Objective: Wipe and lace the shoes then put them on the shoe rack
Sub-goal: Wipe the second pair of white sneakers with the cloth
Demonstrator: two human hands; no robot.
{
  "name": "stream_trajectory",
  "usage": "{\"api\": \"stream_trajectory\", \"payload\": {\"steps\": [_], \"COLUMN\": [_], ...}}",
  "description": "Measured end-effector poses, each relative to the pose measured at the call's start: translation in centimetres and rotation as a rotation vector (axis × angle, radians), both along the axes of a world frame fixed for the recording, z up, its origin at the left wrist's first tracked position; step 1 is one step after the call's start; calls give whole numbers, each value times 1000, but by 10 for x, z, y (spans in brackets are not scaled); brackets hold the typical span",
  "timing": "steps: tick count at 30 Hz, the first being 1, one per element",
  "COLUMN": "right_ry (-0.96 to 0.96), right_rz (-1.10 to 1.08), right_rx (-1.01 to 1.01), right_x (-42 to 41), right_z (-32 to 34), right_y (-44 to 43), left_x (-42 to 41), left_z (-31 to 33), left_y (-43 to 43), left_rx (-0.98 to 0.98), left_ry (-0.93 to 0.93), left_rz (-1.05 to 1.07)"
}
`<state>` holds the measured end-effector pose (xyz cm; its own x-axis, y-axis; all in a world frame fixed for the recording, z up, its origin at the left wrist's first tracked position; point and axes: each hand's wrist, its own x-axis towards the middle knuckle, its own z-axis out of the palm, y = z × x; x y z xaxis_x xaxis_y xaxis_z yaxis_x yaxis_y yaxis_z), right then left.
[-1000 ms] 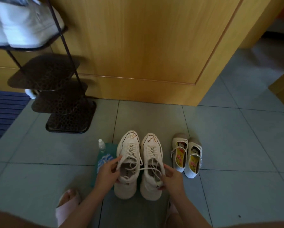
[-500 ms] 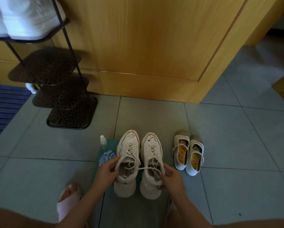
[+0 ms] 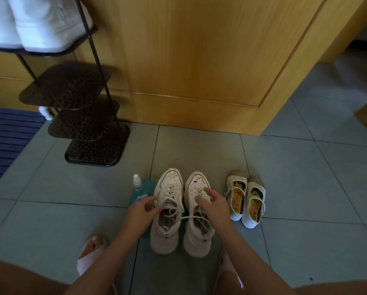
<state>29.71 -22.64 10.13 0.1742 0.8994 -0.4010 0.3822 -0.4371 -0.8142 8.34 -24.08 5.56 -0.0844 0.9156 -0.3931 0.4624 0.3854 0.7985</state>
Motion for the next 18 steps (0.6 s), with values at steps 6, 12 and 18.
{"api": "stream_trajectory", "payload": {"steps": [6, 12, 18], "right_ry": [-33, -174, -102], "right_rz": [71, 260, 447], "right_rx": [39, 135, 23], "right_x": [-23, -51, -87], "right_z": [10, 19, 11], "right_y": [19, 53, 84], "left_x": [3, -24, -77], "left_z": [36, 90, 66], "left_y": [18, 67, 99], "left_rx": [70, 215, 106], "left_ry": [-55, 102, 266], "left_rz": [32, 3, -12]}}
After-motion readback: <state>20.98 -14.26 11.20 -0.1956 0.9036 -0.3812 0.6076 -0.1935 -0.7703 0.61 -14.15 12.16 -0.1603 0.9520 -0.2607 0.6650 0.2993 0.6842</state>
